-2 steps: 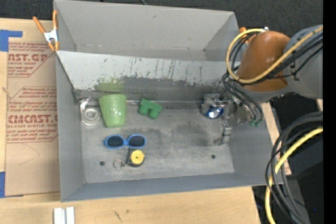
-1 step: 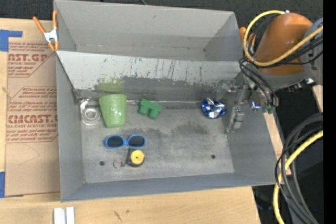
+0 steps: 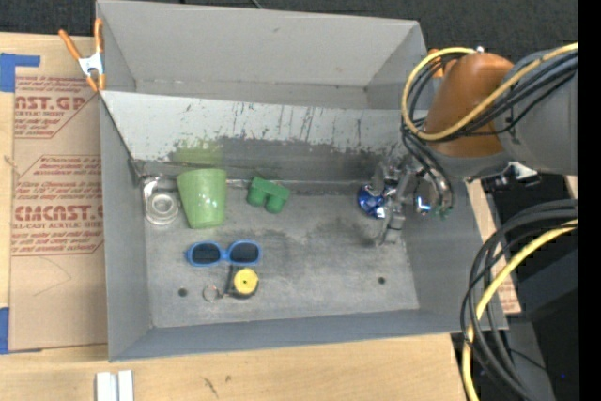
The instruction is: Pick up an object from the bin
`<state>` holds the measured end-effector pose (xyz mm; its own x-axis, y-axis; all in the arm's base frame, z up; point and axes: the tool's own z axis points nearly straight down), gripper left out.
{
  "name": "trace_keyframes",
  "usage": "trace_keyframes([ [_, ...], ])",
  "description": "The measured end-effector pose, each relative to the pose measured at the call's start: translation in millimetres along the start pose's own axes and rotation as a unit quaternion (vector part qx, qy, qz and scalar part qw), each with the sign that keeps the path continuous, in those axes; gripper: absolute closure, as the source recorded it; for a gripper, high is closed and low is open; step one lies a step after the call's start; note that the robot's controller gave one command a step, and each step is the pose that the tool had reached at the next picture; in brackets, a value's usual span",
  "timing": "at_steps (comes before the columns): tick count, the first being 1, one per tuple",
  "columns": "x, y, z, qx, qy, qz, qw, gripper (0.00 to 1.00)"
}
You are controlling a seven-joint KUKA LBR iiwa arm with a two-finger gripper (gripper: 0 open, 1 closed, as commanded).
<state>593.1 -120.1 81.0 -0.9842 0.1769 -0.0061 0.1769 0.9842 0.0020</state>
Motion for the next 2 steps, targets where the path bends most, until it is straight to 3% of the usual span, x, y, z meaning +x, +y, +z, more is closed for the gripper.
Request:
trace_keyframes([
  [1,-0.9,-1.1,-3.4,0.001,0.0001,0.000,1.0000,1.00],
  [2,-0.9,-15.2,-150.1,0.001,-0.0030,-0.007,1.0000,1.00],
])
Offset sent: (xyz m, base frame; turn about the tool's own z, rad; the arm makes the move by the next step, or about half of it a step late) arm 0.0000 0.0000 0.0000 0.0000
